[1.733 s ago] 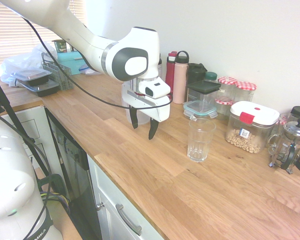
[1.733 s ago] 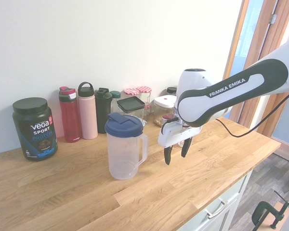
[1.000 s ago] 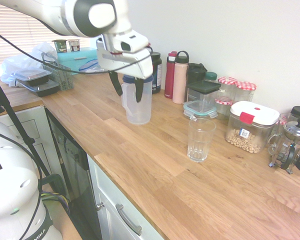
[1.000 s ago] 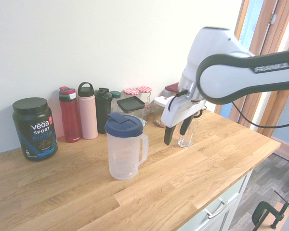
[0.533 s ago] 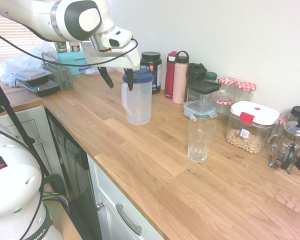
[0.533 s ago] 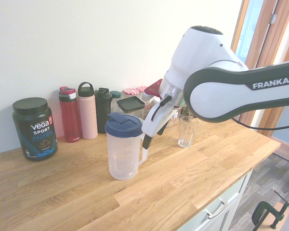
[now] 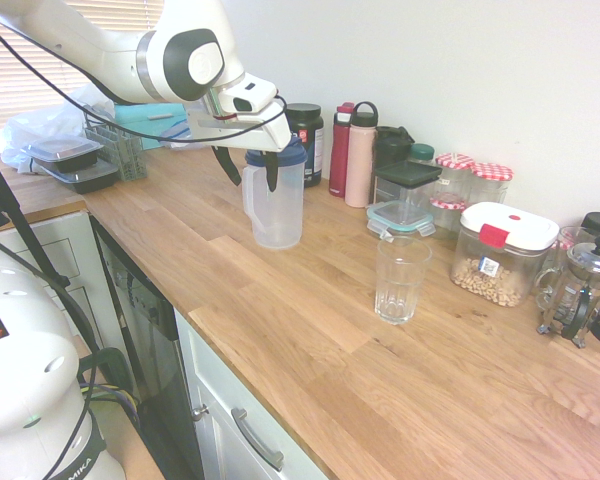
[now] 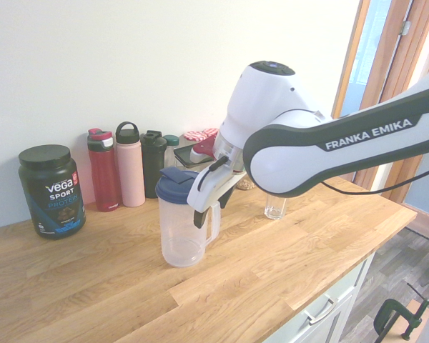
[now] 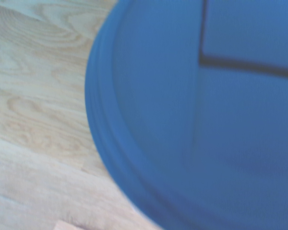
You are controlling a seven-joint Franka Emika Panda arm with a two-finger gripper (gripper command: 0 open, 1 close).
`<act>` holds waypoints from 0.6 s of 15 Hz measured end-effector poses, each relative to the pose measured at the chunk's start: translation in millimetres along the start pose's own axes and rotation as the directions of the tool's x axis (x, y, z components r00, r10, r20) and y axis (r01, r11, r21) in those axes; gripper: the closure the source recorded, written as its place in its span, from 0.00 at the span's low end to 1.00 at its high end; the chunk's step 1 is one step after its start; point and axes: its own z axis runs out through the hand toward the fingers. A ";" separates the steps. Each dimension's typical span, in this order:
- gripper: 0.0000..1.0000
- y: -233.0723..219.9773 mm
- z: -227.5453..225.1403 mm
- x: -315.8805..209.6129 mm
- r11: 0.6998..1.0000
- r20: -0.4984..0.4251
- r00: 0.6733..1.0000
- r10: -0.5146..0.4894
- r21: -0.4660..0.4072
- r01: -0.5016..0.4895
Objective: Pour me some water
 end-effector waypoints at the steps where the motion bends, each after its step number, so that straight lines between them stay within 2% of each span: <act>1: 1.00 -3.3 4.7 2.2 1.000 0.008 1.000 0.008 -0.004 -0.008; 9: 1.00 -6.9 19.5 11.3 0.999 0.036 0.999 0.039 -0.009 -0.039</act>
